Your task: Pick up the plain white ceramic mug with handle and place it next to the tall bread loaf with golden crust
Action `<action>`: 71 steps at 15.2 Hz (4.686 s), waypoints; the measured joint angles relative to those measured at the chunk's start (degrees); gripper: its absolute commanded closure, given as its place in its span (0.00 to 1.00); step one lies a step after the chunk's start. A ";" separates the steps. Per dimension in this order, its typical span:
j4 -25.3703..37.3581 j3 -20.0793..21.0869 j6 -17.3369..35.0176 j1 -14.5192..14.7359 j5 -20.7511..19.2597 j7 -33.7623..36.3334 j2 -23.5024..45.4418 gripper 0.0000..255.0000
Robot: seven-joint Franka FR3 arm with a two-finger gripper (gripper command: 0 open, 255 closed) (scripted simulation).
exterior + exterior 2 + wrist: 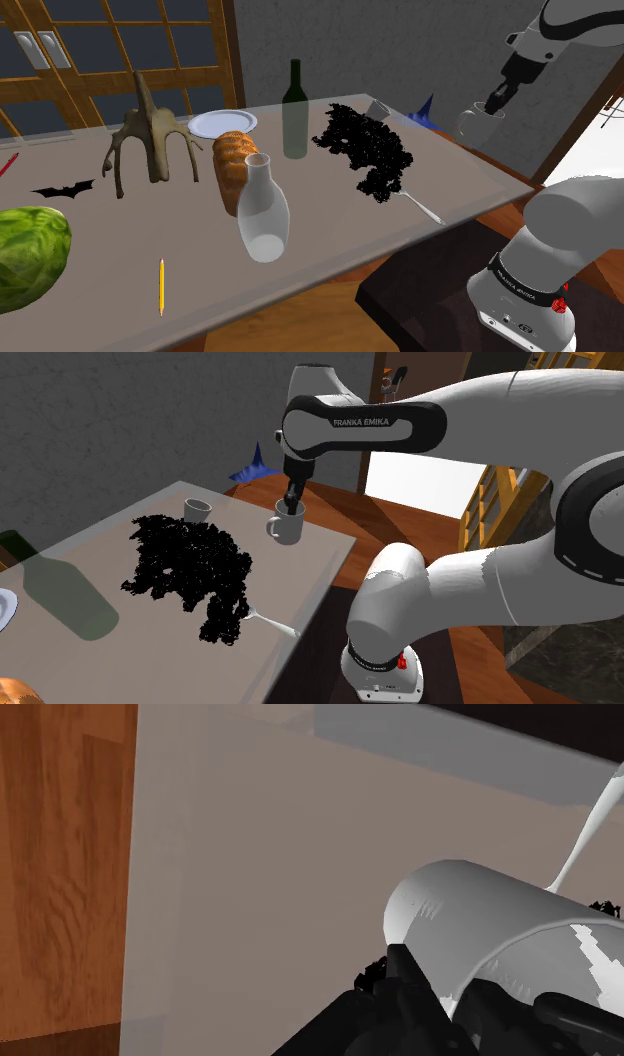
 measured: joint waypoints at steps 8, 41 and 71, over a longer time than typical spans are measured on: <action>6.33 1.22 -5.80 0.70 1.17 0.17 0.50 1.00; 27.82 31.52 2.85 13.84 14.64 34.74 30.21 1.00; 32.47 38.44 17.46 16.48 9.27 46.57 49.74 1.00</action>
